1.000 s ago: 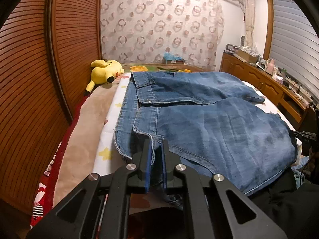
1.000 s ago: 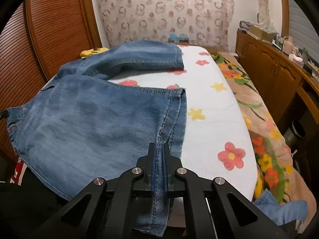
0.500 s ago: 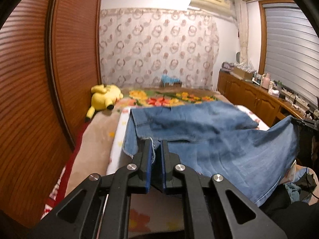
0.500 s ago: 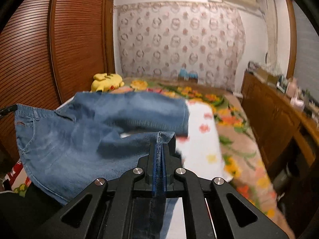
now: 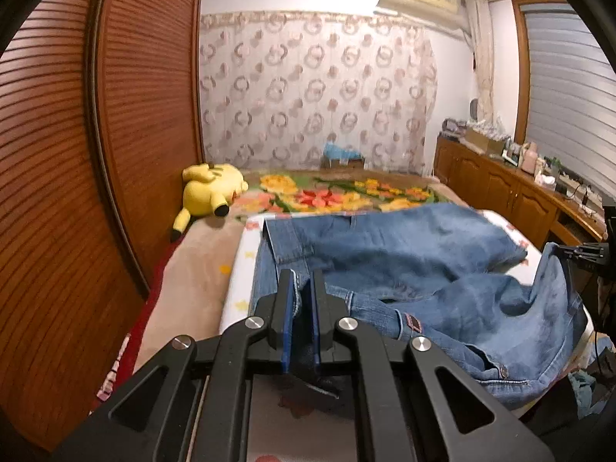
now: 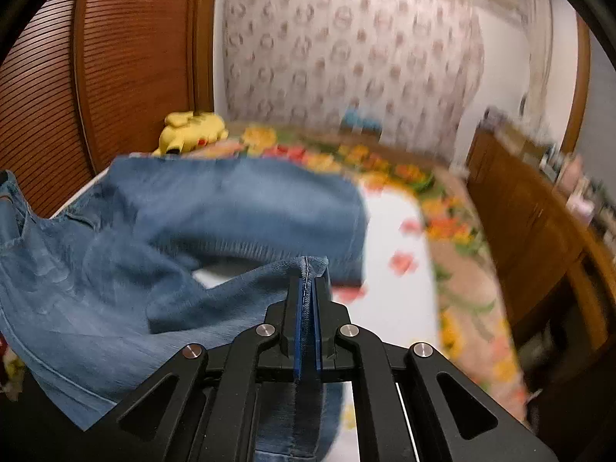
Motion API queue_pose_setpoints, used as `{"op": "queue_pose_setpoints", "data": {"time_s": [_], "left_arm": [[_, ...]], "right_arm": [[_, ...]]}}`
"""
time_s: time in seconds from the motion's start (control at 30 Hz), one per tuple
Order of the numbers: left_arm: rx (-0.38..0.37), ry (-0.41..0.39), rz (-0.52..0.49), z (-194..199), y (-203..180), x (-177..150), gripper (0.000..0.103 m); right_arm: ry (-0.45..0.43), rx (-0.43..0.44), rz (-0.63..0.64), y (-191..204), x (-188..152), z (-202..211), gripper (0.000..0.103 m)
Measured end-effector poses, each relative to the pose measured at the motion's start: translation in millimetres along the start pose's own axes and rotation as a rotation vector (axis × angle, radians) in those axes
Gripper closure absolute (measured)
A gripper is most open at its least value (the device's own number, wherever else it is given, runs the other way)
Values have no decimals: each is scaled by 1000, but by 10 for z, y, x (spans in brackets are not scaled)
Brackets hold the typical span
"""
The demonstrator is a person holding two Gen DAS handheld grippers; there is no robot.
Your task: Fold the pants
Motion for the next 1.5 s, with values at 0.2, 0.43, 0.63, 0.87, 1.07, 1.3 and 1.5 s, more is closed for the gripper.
{"op": "queue_pose_setpoints", "data": {"time_s": [0.2,0.43,0.63,0.87,1.07,1.3,1.5], "left_arm": [[-4,37,-13,-35,-72,-200,94],[5,47,-5,-14,-38,-322,94],[16,58,-7,11,-28,-403,94],[23,71,7,37,7,-510,94],[20,70,27,105,55,-544,94],[-11,-13,0,355,-52,-199,95],[-16,-98,11,573,-65,148,95]], "right_arm": [[31,28,-62,-16,-339,214,85],[72,53,-97,-197,-433,680,69],[130,82,-98,-149,-591,866,69],[164,71,-102,-171,-605,824,69],[155,110,-109,-78,-575,854,90],[-1,129,-41,-81,-138,1265,101],[-130,95,-14,-194,250,1627,101]]}}
Point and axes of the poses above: each gripper's, at about its wrist camera, not at the fingertips, and z roughly against the way its jaws point, y to its left, x to its top, the point moved 4 cm from there along -z, roughly the way its jaws point, and after that the axes turned 11 degrees about -y, right-handed, at the moved point
